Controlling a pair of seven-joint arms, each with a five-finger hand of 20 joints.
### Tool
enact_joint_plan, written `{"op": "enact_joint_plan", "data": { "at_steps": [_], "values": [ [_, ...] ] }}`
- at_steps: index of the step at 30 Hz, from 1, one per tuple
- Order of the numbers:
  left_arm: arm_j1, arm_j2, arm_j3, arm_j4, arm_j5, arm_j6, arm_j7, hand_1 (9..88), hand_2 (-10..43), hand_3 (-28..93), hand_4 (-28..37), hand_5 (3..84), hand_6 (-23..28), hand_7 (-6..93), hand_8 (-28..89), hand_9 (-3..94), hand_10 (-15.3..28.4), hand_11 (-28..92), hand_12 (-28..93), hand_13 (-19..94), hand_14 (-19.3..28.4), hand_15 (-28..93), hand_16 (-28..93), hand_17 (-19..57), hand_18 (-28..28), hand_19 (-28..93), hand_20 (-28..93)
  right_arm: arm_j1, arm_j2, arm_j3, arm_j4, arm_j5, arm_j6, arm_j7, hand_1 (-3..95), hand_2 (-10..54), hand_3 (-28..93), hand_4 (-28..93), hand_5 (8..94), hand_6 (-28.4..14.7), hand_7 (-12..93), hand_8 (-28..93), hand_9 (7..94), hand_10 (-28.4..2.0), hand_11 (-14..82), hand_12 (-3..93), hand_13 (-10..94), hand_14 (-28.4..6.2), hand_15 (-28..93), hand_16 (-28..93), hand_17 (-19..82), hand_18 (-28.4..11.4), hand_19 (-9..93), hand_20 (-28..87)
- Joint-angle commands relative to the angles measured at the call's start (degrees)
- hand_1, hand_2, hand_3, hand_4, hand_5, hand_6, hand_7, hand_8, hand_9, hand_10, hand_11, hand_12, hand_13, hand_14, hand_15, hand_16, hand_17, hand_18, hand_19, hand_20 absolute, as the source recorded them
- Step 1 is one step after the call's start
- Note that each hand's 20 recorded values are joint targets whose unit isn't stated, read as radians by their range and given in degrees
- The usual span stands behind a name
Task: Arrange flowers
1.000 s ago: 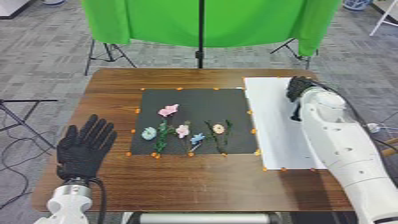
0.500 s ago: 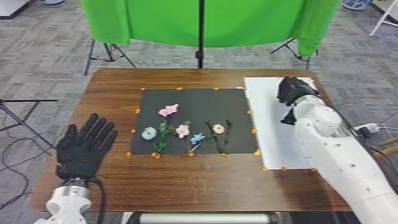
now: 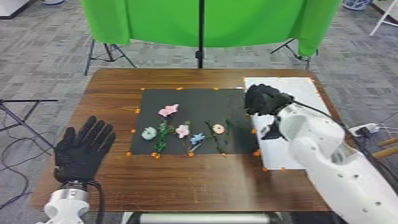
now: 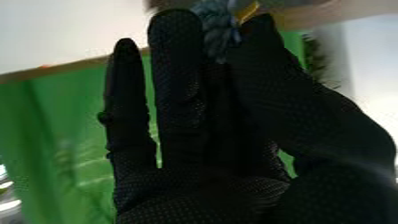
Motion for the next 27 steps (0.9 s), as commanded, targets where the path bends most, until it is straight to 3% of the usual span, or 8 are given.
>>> {"op": "enact_joint_plan", "data": {
  "at_steps": [1,6,9,13,19,24,26,27],
  "values": [
    [0.45,-0.53,0.45,0.19,-0.47,0.99,-0.22,26.2,17.5,75,-28.3,44.9,9.8,13.6,-9,36.4,15.5,21,10,27,16.2,35,-8,-7.9,13.6,35,12,-4.2,1.33,-1.92,-2.05,-2.64,-3.62,-3.16,57.2,-9.5,70,-28,62.3,-1.1,35,-14,71.1,-11.9,22.4,36.8,69,-5.2,45,35,35,-18.5,70,33],
    [0.14,-0.48,0.48,0.0,-1.42,2.3,-0.08,26.1,17.6,75,-28.3,45.0,9.8,13.6,-9,36.4,15.6,21,10,27,16.3,35,-8,-8.0,13.6,35,12,-3.82,1.76,-2.06,-2.54,-2.68,-5.8,-3.12,54.7,-9.5,71,-28,59.7,-1.1,28,-18,65.6,-13.2,30.9,25.5,66,-5.5,47,33,33,-19.2,73,33],
    [0.46,-0.29,0.25,-0.19,-1.21,2.46,0.26,26.2,17.6,75,-28.3,45.1,9.9,13.7,-9,36.3,15.6,21,10,27,16.2,35,-8,-8.0,13.6,35,12,-4.07,1.98,-1.58,-3.11,-4.19,-5.52,-3.66,51.5,-9.5,75,-28,56.1,-1.9,22,-17,62.9,-14.5,28.6,18.1,65,-7.0,47,29,32,-19.8,74,32],
    [0.57,-0.35,0.32,-0.35,-1.43,2.77,0.35,26.2,17.7,75,-28.3,45.3,10.0,13.9,-9,36.2,15.5,21,10,26,16.1,35,-8,-7.9,13.6,35,12,-4.97,1.73,0.42,-4.31,-3.22,-7.92,-3.36,44.5,-9.5,82,-28,53.4,-2.9,18,-15,60.1,-15.2,26.4,17.8,61,-10.0,51,20,31,-20.3,76,33],
    [0.44,-0.36,0.39,-0.3,-1.81,3.0,0.07,26.1,17.7,75,-28.3,45.4,10.1,13.9,-9,36.2,15.7,21,10,26,16.1,35,-8,-7.9,13.5,35,12,-6.83,1.63,2.3,-6.06,-4.17,-7.33,-3.71,37.4,-9.5,80,-28,51.6,-4.5,16,-13,57.9,-16.5,25.3,17.6,58,-11.6,52,17,29,-21.1,78,34],
    [-0.71,-0.28,0.1,0.15,-1.17,2.19,-0.14,26.0,17.7,75,-28.3,45.4,10.0,14.0,-9,36.2,15.7,21,10,26,16.1,35,-8,-7.9,13.5,35,12,-10.86,-0.34,8.87,-8.23,2.8,0.93,0.37,26.2,-9.5,79,-28,50.4,-5.5,14,-12,56.4,-18.5,22.6,17.0,56,-13.9,51,15,29,-21.7,77,33],
    [-1.55,-0.15,0.01,0.43,-0.69,1.68,-0.2,26.0,17.7,75,-28.3,45.4,10.0,14.0,-10,36.2,15.7,21,10,26,16.1,35,-8,-7.8,13.5,35,12,-13.35,-1.21,13.06,-8.71,8.05,6.32,-1.14,21.6,-5.8,78,-28,49.8,-6.0,13,-11,54.2,-19.4,18.8,16.0,54,-15.2,46,13,27,-21.5,72,30],
    [-2.12,0.0,0.1,0.53,-0.48,1.64,-0.23,26.0,17.7,75,-28.3,45.4,10.0,13.7,-10,36.3,15.7,21,9,26,16.0,35,-8,-7.7,13.5,35,11,-14.53,-1.43,15.36,-9.34,8.87,6.41,-1.69,20.0,-3.2,78,-28,48.8,-6.2,12,-11,52.2,-19.7,16.2,15.3,52,-15.8,41,13,26,-21.3,68,28]
  ]
}}
